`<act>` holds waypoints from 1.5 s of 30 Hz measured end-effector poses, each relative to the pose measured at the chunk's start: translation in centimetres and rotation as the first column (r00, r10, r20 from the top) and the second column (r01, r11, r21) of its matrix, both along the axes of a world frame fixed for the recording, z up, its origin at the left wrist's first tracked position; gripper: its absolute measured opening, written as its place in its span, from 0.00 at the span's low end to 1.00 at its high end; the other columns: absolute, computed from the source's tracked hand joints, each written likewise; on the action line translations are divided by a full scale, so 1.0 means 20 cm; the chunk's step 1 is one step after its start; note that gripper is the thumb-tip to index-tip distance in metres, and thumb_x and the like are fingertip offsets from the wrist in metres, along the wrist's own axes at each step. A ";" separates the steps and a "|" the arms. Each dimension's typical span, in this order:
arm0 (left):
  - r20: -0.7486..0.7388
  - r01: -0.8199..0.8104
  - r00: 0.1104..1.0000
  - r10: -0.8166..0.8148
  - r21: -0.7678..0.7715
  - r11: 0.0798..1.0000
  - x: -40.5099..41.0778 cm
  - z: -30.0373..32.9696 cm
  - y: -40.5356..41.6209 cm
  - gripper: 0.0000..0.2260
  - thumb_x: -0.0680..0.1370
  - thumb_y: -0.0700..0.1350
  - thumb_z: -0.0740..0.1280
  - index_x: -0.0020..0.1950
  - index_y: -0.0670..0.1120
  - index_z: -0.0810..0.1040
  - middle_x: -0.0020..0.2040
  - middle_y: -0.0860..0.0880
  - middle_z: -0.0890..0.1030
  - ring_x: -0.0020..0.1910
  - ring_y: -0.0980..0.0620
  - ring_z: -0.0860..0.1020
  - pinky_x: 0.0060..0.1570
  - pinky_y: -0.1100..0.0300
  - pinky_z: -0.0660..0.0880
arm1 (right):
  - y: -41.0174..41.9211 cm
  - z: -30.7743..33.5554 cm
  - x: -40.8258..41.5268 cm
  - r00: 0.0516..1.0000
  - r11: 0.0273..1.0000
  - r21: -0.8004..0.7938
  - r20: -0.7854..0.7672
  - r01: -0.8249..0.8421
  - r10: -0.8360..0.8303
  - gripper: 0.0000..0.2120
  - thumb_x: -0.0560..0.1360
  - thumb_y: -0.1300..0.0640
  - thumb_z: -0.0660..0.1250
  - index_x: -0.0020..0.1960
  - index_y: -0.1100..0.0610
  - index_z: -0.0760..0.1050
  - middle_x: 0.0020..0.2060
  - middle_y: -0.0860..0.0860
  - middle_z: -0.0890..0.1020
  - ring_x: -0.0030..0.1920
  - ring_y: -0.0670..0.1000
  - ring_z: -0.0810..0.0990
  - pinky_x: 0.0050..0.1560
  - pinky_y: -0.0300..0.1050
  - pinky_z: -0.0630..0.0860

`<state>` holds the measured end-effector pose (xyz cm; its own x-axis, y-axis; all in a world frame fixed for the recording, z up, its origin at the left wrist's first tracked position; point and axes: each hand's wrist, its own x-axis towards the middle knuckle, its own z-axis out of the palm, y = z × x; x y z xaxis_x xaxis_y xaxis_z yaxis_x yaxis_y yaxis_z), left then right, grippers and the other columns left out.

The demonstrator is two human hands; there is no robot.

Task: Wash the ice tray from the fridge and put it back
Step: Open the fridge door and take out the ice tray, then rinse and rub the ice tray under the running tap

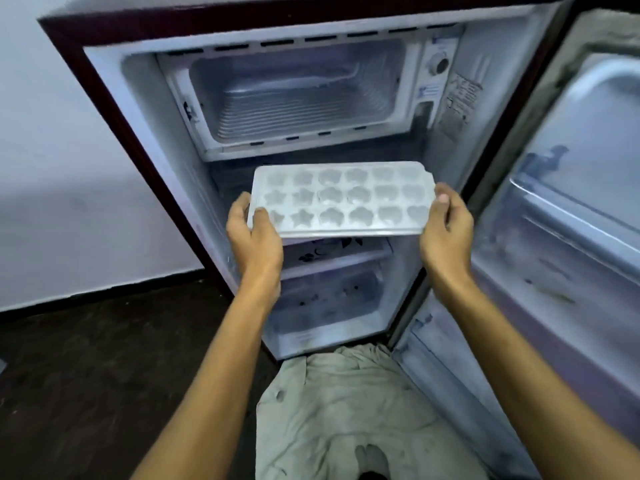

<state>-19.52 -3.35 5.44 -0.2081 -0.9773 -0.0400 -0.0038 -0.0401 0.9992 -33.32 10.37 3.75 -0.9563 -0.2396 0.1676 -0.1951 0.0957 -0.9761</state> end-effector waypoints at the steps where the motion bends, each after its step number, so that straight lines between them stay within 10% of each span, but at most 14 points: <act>1: 0.000 0.037 0.999 -0.037 0.004 0.999 0.07 -0.01 0.07 0.16 0.81 0.37 0.56 0.68 0.38 0.69 0.64 0.44 0.76 0.60 0.47 0.76 0.54 0.63 0.73 | 0.09 -0.01 0.09 0.999 1.000 -0.010 0.023 0.027 -0.027 0.18 0.83 0.56 0.51 0.69 0.62 0.68 0.62 0.52 0.76 0.59 0.45 0.72 0.51 0.22 0.67; 5: -0.039 0.118 0.992 -0.117 0.016 0.993 0.27 -0.07 0.37 0.13 0.80 0.36 0.57 0.63 0.46 0.72 0.53 0.55 0.77 0.46 0.63 0.76 0.38 0.76 0.72 | 0.51 -0.04 0.42 0.995 0.996 0.002 0.050 0.088 -0.088 0.17 0.83 0.56 0.52 0.69 0.60 0.68 0.61 0.48 0.75 0.59 0.43 0.73 0.50 0.19 0.66; 14: 0.061 0.386 0.915 -0.399 0.158 0.909 0.49 -0.27 0.82 0.12 0.79 0.37 0.60 0.61 0.45 0.74 0.56 0.50 0.79 0.51 0.55 0.78 0.45 0.64 0.76 | 1.18 -0.20 0.91 0.904 0.920 0.017 0.182 0.390 -0.387 0.13 0.83 0.59 0.52 0.62 0.56 0.71 0.55 0.48 0.78 0.55 0.45 0.76 0.53 0.27 0.71; 24: 0.136 0.773 0.536 -0.833 0.318 0.549 0.54 -0.42 1.53 0.12 0.76 0.32 0.61 0.55 0.45 0.76 0.50 0.49 0.80 0.45 0.53 0.78 0.46 0.58 0.75 | 1.99 -0.31 1.50 0.615 0.662 0.072 0.305 0.746 -0.727 0.11 0.82 0.59 0.55 0.61 0.55 0.72 0.58 0.52 0.79 0.59 0.51 0.78 0.63 0.52 0.73; 31: 0.136 0.905 0.178 -0.975 0.366 0.216 0.57 -0.42 2.11 0.14 0.76 0.31 0.62 0.59 0.42 0.76 0.53 0.45 0.80 0.52 0.46 0.78 0.51 0.53 0.75 | 2.48 -0.32 1.93 0.380 0.453 0.134 0.366 0.881 -0.849 0.12 0.81 0.59 0.59 0.62 0.49 0.72 0.59 0.46 0.78 0.57 0.41 0.78 0.57 0.40 0.76; 35: 0.109 0.938 -0.037 -0.993 0.346 0.003 0.60 -0.41 2.47 0.14 0.75 0.32 0.63 0.56 0.46 0.77 0.47 0.49 0.82 0.44 0.51 0.79 0.38 0.64 0.77 | 2.73 -0.25 2.16 0.239 0.296 0.123 0.347 0.947 -0.907 0.12 0.79 0.59 0.61 0.59 0.45 0.72 0.55 0.39 0.78 0.50 0.31 0.77 0.43 0.26 0.74; 45: 0.017 0.824 -0.528 -0.849 0.250 -0.508 0.75 -0.27 3.50 0.15 0.74 0.31 0.63 0.53 0.49 0.78 0.41 0.59 0.84 0.38 0.64 0.82 0.30 0.70 0.75 | 3.26 -0.13 2.68 -0.233 -0.219 0.087 0.234 0.972 -0.944 0.14 0.79 0.64 0.61 0.60 0.50 0.74 0.54 0.42 0.80 0.52 0.34 0.78 0.47 0.27 0.74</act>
<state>-4.60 66.60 -0.01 -0.6874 0.6672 -0.2870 -0.2349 0.1697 0.9571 20.26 75.61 1.17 -0.0149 0.9965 -0.0820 0.1689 -0.0783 -0.9825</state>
